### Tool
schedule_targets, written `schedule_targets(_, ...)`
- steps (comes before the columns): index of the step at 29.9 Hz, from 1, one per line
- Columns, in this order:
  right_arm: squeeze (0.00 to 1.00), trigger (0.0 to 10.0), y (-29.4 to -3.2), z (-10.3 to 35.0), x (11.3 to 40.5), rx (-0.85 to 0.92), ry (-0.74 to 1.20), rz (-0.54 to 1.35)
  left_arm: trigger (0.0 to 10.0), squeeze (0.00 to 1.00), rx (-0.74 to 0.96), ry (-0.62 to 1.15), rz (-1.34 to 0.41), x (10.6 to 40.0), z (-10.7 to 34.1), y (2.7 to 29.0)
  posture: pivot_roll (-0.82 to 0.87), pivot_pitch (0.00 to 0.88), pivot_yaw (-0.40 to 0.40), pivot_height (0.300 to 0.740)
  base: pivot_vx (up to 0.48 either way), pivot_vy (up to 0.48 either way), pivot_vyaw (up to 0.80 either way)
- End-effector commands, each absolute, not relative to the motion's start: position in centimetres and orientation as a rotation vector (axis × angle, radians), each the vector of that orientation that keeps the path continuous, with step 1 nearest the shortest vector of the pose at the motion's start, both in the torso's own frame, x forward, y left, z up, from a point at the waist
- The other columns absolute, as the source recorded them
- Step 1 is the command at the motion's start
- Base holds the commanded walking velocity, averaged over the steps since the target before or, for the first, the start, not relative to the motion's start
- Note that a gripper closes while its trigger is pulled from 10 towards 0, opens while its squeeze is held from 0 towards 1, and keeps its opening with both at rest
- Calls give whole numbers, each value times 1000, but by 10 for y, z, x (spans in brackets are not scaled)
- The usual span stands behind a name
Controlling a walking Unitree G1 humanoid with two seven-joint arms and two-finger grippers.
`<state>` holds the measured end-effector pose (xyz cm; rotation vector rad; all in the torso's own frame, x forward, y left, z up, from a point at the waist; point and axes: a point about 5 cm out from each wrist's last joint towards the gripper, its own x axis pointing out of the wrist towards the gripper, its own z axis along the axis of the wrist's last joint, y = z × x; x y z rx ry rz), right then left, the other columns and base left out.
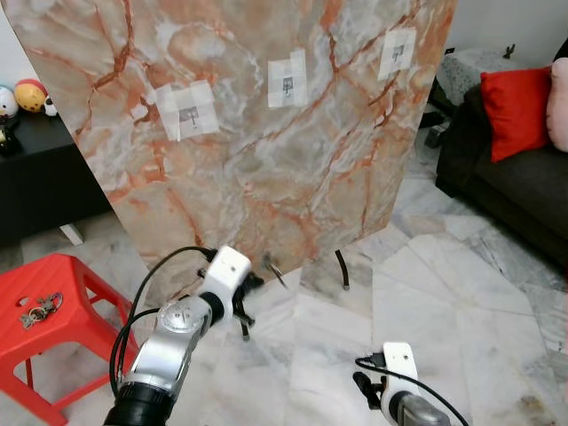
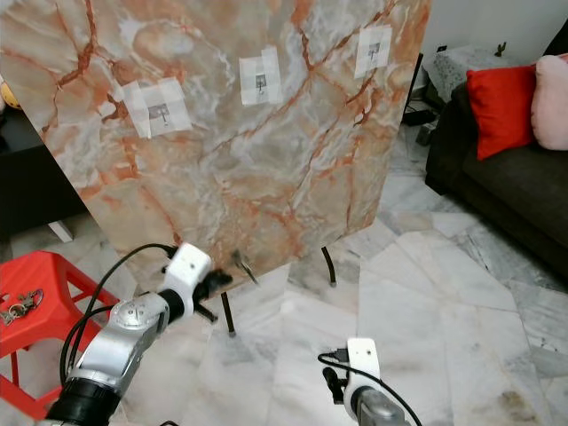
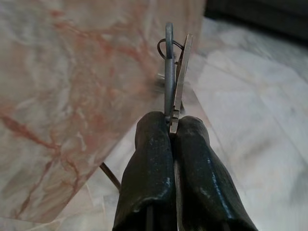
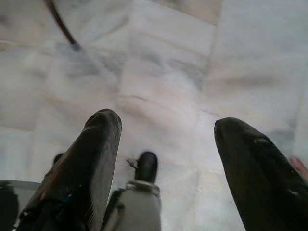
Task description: Hang keys on a hook
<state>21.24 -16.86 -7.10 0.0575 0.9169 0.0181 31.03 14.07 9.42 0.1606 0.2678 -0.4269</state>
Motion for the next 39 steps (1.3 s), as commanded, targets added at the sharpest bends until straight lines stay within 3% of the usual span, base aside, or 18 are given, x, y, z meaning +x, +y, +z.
schedule_targets(1,0,10000,-171,-76,204,74,932,-28,10000,0,140,251,-399,309,92,142,0,0,-58,740,0,0,0)
schedule_targets(6,0,10000,-172,-86,184,89,992,-38,10000,0,196,216,-394,303,90,140,4,0,-70,740,0,0,0)
schedule_targets(12,0,10000,-178,-95,163,42,1057,-37,10000,0,124,161,-316,299,94,145,12,0,-83,740,0,0,0)
schedule_targets(22,0,10000,-171,-94,165,32,1039,37,10000,0,75,131,-230,302,101,148,12,0,-76,740,0,0,0)
schedule_targets(35,0,10000,-167,-95,164,49,1039,29,10000,0,93,84,-285,317,119,129,3,0,-67,740,0,0,800)
schedule_targets(39,0,10000,-168,-95,165,63,1047,-1,10000,0,141,78,-347,315,120,121,3,0,-67,740,0,0,152)
